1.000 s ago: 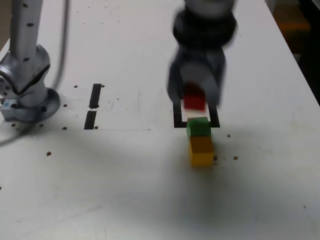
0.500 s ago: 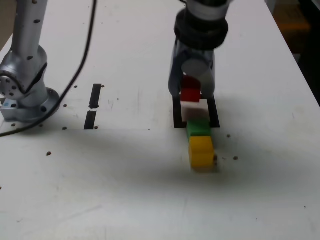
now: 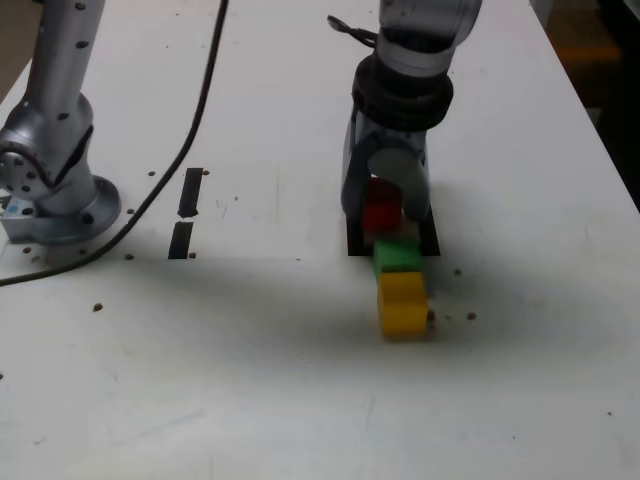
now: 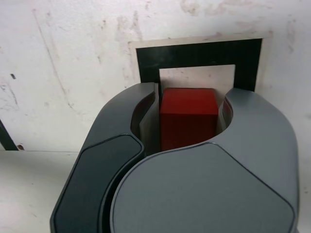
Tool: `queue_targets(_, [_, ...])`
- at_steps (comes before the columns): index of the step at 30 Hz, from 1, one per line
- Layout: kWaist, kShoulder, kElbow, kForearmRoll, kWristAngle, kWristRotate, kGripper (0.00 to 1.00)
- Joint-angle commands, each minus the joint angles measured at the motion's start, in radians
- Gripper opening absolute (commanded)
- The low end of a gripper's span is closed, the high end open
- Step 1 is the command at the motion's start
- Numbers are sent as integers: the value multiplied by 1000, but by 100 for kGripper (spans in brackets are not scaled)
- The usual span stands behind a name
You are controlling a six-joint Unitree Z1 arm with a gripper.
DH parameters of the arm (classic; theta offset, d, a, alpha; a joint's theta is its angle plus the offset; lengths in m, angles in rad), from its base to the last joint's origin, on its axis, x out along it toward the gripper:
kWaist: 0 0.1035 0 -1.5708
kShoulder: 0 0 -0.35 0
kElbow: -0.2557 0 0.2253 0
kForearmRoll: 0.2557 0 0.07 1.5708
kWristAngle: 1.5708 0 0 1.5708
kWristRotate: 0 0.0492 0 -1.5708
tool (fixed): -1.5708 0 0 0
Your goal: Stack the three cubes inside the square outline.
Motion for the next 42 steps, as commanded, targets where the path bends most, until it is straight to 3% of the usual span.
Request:
queue_targets(1, [-1, 3, -4, -1, 5, 0, 21])
queue_targets(6, [-1, 6, 0, -6, 6, 0, 22])
queue_targets(8, [-1, 6, 3, -7, 2, 0, 26])
queue_targets(11, [-1, 5, 7, -5, -6, 5, 48])
queue_targets(14, [-5, -5, -4, 0, -3, 31, 88])
queue_targets(16, [-10, -16, -13, 12, 6, 39, 95])
queue_targets(24, [-66, -110, -75, 178, 8, -11, 99])
queue_targets(29, [-177, -149, -156, 273, -22, -118, 99])
queue_targets(35, [-315, -144, -189, 285, -76, -346, 94])
queue_targets(42, [-385, -115, -218, 285, -96, -514, 93])
